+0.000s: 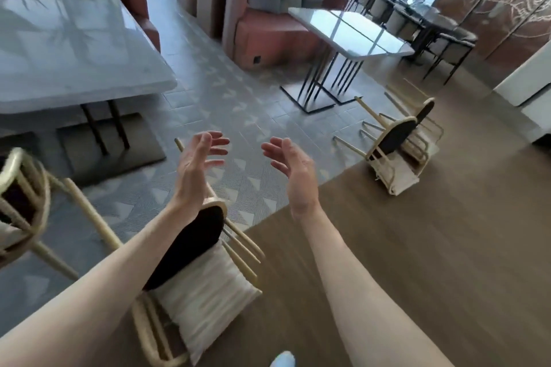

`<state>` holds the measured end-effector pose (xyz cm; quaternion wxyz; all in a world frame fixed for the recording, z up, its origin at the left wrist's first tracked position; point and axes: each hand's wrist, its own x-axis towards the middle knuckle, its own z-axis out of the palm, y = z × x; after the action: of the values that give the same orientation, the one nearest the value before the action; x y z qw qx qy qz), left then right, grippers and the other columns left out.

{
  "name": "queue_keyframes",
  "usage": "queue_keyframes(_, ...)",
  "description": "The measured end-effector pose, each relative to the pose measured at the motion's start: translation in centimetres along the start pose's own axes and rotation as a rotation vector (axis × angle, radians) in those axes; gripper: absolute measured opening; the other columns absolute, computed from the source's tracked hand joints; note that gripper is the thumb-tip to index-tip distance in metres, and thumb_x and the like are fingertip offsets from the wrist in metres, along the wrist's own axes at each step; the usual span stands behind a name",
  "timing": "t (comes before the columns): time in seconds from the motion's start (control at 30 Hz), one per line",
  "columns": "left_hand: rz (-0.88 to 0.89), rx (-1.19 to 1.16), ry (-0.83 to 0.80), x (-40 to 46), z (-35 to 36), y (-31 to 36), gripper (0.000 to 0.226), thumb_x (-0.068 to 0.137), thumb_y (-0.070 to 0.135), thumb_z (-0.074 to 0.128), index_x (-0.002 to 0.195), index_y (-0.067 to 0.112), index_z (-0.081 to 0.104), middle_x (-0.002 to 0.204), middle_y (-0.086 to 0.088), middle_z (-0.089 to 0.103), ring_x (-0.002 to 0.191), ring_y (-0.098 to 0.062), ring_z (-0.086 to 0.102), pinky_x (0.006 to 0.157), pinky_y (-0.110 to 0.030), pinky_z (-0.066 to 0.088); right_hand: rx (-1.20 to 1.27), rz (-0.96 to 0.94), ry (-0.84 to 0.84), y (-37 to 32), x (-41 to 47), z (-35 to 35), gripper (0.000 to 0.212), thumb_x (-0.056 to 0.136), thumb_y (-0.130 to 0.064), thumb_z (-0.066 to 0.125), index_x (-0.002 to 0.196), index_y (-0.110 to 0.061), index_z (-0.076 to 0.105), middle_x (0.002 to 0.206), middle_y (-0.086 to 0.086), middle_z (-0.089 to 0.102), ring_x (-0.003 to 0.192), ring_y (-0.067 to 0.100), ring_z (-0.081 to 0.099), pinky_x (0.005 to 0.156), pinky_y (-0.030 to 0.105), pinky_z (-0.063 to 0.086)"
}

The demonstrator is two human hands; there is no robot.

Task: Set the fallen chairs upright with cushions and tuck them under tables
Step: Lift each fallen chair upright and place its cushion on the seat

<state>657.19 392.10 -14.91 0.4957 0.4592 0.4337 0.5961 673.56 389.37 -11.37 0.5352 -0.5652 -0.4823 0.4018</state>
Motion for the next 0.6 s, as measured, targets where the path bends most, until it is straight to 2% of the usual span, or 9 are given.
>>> queue_keyframes(0.17, -0.057, 0.082, 0.227, 0.4, -0.1, -6.4, 0.051, 0.099, 0.044, 0.037, 0.118, 0.002, 0.060, 0.117, -0.018, 0.068, 0.102, -0.028, 0.065, 0.091, -0.049, 0.053, 0.016, 0.051, -0.208, 5.7, 6.5, -0.8, 0.045, 0.098, -0.043, 0.043, 0.115, -0.011, 0.070, 0.112, 0.004, 0.076, 0.110, 0.022, 0.070, 0.106, 0.047, 0.049)
queue_keyframes(0.27, -0.114, 0.112, 0.496, -1.3, 0.0, -10.9, 0.047, 0.104, 0.040, 0.037, 0.118, 0.001, 0.060, 0.117, -0.018, 0.069, 0.100, -0.028, 0.066, 0.088, -0.048, 0.053, 0.061, 0.119, -0.386, 10.4, 9.4, -1.2, 0.038, 0.106, -0.033, 0.044, 0.118, -0.008, 0.070, 0.113, 0.007, 0.077, 0.110, 0.022, 0.071, 0.107, 0.050, 0.049)
queue_keyframes(0.4, -0.273, 0.038, 0.755, -4.1, 2.2, -15.3, 0.030, 0.109, 0.029, 0.036, 0.110, 0.009, 0.059, 0.111, -0.018, 0.067, 0.094, -0.027, 0.062, 0.084, -0.046, 0.050, 0.056, 0.219, -0.544, 14.1, 10.7, -2.0, 0.038, 0.107, -0.031, 0.044, 0.120, -0.005, 0.069, 0.111, 0.009, 0.077, 0.108, 0.022, 0.072, 0.106, 0.045, 0.051)
queue_keyframes(0.53, -0.341, -0.046, 0.917, -7.3, 3.4, -18.9, 0.029, 0.109, 0.029, 0.037, 0.103, 0.014, 0.062, 0.110, -0.018, 0.068, 0.093, -0.028, 0.062, 0.080, -0.043, 0.051, 0.003, 0.293, -0.688, 17.3, 10.9, -1.4, 0.030, 0.107, -0.023, 0.048, 0.117, -0.007, 0.071, 0.109, 0.009, 0.077, 0.107, 0.022, 0.072, 0.109, 0.047, 0.049)
queue_keyframes(0.6, -0.356, -0.100, 0.985, -8.4, 3.0, -21.6, 0.030, 0.108, 0.031, 0.038, 0.102, 0.014, 0.063, 0.111, -0.019, 0.068, 0.093, -0.027, 0.064, 0.078, -0.041, 0.053, -0.016, 0.312, -0.718, 20.5, 10.6, -1.1, 0.025, 0.105, -0.023, 0.051, 0.111, -0.015, 0.074, 0.108, 0.008, 0.078, 0.107, 0.022, 0.072, 0.108, 0.048, 0.049)
